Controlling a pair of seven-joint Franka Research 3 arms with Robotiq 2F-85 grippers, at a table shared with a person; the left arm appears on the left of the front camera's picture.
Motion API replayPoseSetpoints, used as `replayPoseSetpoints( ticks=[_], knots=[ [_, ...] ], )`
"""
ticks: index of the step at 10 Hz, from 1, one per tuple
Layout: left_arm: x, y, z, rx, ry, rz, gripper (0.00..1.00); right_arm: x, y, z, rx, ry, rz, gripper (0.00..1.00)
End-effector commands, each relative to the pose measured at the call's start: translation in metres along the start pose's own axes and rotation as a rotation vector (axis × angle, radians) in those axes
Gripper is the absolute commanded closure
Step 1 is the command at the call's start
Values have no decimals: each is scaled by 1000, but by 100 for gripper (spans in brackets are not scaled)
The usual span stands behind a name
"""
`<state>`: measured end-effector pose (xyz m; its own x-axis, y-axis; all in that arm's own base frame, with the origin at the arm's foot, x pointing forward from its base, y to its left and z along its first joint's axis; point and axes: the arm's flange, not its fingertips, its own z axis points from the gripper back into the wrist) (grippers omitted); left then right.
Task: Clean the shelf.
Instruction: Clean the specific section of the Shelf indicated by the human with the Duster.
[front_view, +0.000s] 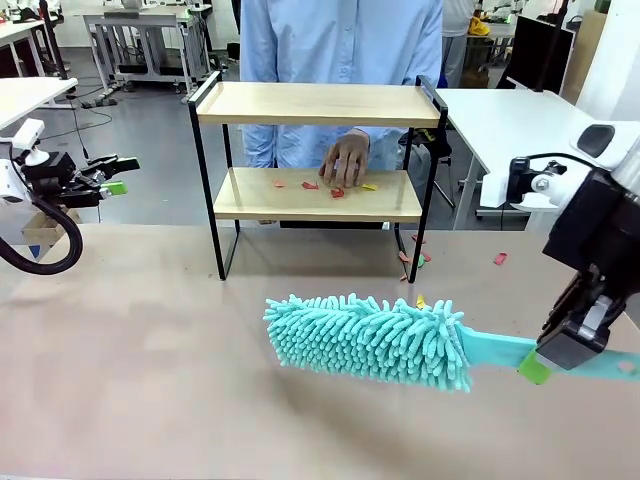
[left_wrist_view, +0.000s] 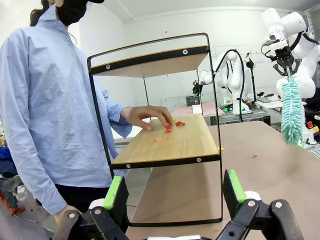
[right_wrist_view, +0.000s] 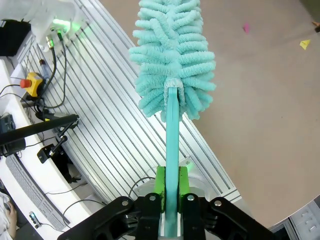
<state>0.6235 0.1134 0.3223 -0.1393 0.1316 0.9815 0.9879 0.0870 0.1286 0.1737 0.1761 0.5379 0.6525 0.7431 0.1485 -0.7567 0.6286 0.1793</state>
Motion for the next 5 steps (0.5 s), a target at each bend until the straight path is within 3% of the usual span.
replayPoseSetpoints(
  ticks=[1,5],
  knots=[
    [3,0,0,1,2,-9,0,4,-1,1,19,-23,18,87],
    [3,0,0,1,2,-9,0,4,-1,1,19,-23,18,87]
  ],
)
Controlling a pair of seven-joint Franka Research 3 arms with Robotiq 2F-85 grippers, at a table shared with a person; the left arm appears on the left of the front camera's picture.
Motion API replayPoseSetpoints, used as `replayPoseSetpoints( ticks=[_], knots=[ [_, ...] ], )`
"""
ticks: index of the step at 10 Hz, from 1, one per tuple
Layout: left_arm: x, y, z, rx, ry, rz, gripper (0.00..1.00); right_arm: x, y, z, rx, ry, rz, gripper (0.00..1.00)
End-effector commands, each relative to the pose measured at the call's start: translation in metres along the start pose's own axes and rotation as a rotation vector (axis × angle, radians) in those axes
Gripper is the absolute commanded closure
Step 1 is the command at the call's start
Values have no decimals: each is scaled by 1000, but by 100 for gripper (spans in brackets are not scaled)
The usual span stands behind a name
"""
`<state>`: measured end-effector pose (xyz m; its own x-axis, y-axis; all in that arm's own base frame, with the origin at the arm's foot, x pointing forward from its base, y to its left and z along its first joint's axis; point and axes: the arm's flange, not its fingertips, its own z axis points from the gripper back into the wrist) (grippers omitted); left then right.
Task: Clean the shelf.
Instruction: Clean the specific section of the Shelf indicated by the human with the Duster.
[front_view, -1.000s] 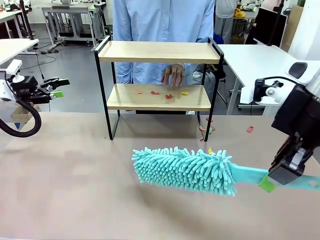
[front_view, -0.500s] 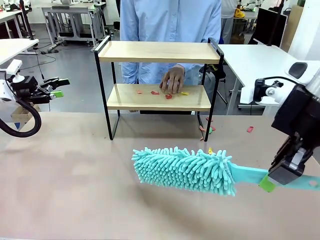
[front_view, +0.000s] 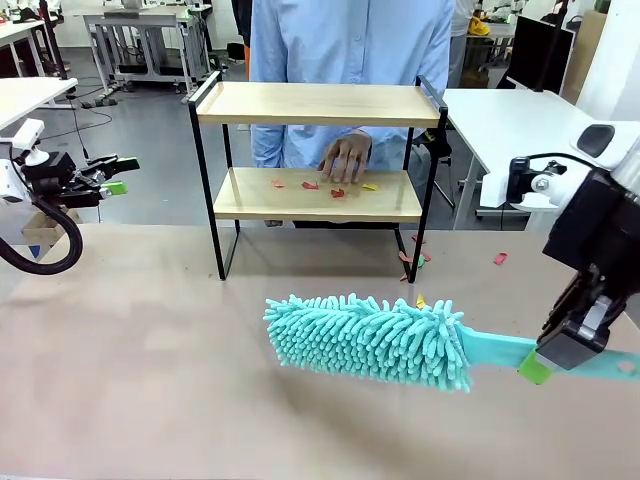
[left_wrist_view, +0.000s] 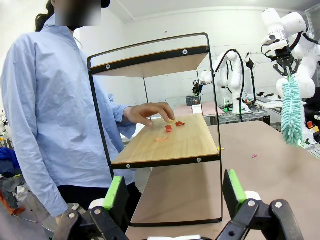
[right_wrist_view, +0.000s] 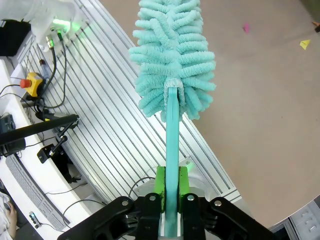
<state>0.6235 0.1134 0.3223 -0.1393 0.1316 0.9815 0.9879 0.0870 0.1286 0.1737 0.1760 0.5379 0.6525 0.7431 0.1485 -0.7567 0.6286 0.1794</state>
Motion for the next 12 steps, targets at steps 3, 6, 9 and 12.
replayPoseSetpoints(
  ticks=[3,6,9,12],
  knots=[
    [3,0,0,1,2,-9,0,4,-1,1,19,-23,18,87],
    [3,0,0,1,2,-9,0,4,-1,1,19,-23,18,87],
    [3,0,0,1,2,-9,0,4,-1,1,19,-23,18,87],
    [3,0,0,1,2,-9,0,4,-1,1,19,-23,18,87]
  ],
)
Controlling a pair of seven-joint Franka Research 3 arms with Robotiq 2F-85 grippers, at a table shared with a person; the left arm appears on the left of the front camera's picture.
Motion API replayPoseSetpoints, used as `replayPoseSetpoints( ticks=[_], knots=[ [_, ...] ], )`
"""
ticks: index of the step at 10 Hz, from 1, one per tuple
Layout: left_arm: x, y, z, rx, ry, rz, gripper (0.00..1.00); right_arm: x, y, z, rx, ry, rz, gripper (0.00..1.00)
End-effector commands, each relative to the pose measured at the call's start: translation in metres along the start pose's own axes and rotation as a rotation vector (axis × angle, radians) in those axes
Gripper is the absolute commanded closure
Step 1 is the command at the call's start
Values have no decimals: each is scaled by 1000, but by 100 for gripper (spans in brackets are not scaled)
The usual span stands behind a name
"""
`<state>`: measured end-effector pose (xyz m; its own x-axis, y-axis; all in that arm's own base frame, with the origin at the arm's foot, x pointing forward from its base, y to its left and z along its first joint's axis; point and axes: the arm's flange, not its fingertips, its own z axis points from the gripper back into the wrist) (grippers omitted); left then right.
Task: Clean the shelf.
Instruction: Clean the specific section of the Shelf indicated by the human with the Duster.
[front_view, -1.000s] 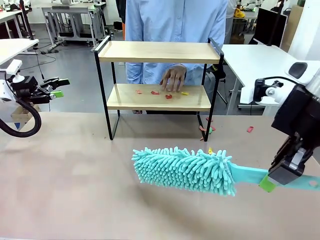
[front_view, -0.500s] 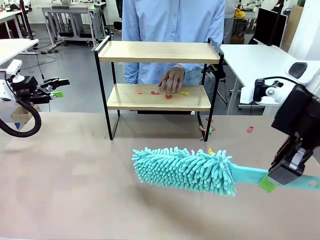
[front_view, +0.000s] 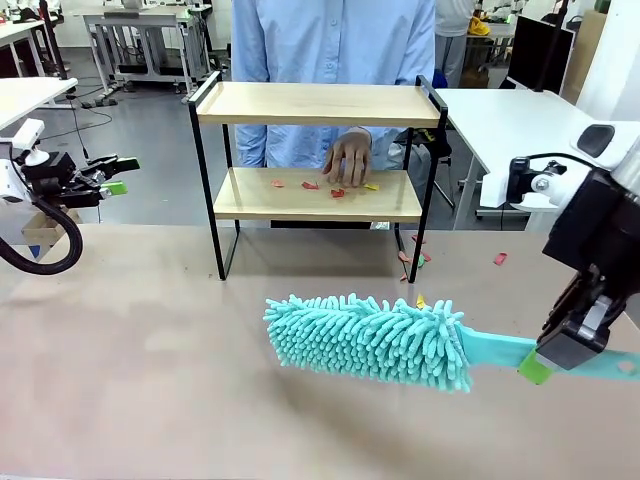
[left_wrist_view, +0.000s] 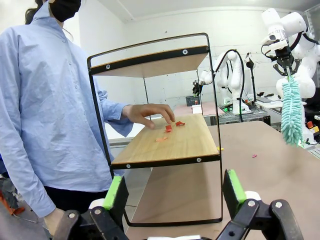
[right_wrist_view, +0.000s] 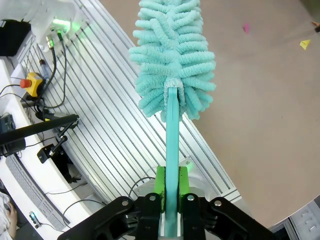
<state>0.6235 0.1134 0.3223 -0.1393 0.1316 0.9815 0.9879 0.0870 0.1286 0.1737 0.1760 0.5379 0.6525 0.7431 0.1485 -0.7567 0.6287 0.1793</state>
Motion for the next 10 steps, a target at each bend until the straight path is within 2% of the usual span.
replayPoseSetpoints(
  ticks=[1,10],
  knots=[
    [3,0,0,1,2,-9,0,4,-1,1,19,-23,18,87],
    [3,0,0,1,2,-9,0,4,-1,1,19,-23,18,87]
  ],
)
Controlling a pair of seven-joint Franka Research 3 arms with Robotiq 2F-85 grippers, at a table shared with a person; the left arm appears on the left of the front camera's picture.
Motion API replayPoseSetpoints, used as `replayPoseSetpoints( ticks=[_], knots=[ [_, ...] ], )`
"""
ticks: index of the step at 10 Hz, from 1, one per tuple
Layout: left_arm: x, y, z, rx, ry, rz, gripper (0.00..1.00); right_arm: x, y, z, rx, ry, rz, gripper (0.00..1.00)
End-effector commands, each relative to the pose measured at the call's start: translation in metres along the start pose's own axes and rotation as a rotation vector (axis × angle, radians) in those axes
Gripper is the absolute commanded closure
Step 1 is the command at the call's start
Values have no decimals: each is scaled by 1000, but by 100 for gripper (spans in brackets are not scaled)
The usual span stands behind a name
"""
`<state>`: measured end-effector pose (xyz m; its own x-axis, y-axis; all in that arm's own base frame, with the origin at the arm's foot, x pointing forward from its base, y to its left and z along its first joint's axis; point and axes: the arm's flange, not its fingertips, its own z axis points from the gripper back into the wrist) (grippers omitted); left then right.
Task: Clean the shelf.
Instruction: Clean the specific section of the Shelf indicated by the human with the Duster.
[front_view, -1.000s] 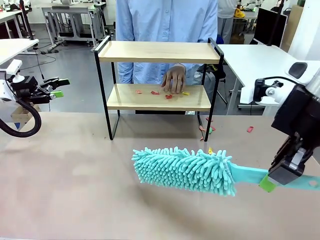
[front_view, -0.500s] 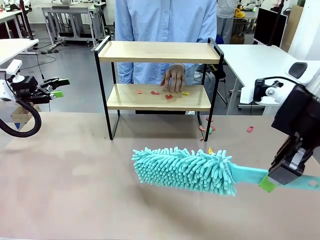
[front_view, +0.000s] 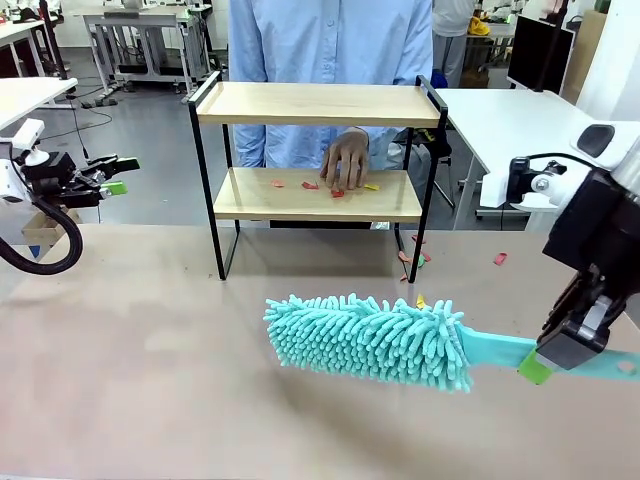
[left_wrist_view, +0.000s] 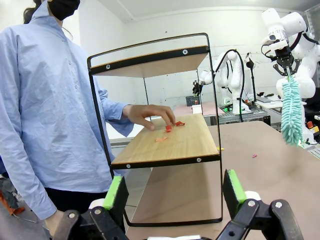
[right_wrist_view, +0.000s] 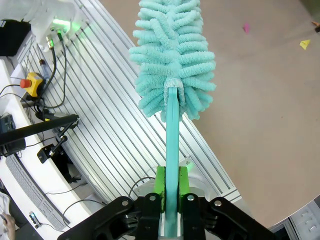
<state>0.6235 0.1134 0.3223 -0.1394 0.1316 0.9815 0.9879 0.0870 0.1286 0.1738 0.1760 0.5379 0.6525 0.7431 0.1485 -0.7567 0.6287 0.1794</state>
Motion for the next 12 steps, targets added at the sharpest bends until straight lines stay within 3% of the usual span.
replayPoseSetpoints(
  ticks=[1,6,10,12],
  knots=[
    [3,0,0,1,2,-9,0,4,-1,1,19,-23,18,87],
    [3,0,0,1,2,-9,0,0,0,0,0,0,0,87],
    [3,0,0,1,2,-9,0,61,40,21,12,-219,-172,87],
    [3,0,0,1,2,-9,0,101,59,23,23,-309,-397,87]
  ],
)
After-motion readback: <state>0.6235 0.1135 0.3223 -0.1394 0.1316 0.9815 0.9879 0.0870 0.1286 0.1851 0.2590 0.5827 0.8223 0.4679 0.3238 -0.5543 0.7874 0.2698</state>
